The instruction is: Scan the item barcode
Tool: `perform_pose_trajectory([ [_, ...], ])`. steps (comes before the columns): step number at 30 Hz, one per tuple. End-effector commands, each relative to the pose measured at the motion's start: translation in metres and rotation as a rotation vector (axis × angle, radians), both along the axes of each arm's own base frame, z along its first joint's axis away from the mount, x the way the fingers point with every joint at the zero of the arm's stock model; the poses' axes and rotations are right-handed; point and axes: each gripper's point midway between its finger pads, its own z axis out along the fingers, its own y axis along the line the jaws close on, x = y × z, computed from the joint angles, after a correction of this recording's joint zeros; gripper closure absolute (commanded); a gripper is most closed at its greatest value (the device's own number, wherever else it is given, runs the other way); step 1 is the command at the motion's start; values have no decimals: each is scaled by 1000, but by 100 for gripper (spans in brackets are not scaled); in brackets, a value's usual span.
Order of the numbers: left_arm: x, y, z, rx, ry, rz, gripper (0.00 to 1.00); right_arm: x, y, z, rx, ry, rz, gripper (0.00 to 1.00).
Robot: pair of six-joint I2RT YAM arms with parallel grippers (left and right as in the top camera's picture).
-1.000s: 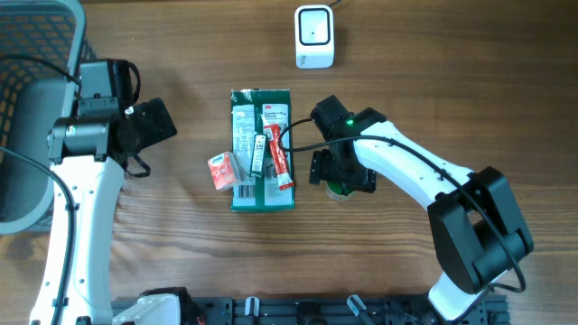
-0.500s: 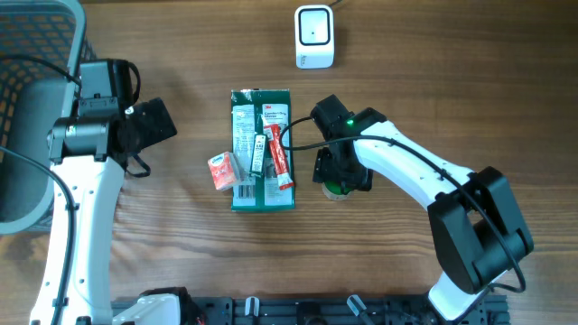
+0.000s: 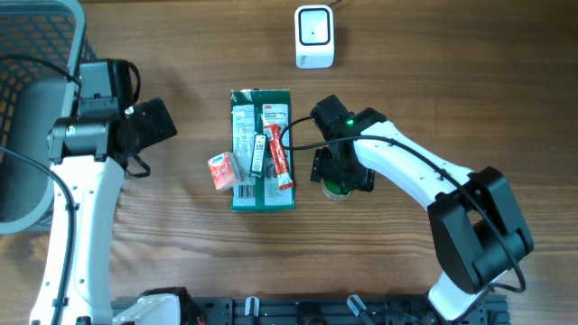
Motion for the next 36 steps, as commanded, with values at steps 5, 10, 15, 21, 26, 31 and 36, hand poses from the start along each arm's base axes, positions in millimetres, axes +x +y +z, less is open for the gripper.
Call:
perform_pose_trajectory([
  [5,1,4,10,12,-32,20,0,-2,-2,-6,-24,5,0,18],
  [10,1,4,10,12,-32,19,0,-6,-4,-12,-27,9,-1,18],
  [15,1,4,10,12,-32,19,0,-7,-5,-14,-24,13,-18,21],
  [21,1,4,10,12,-32,19,0,-7,-4,-7,-26,26,-15,21],
  [26,1,4,10,12,-32,19,0,-5,-2,-5,-23,22,-15,20],
  [31,1,4,10,12,-32,19,0,-5,-2,-5,-21,20,-14,17],
  [36,1,4,10,12,-32,20,0,-9,-1,-4,-14,41,12,24],
])
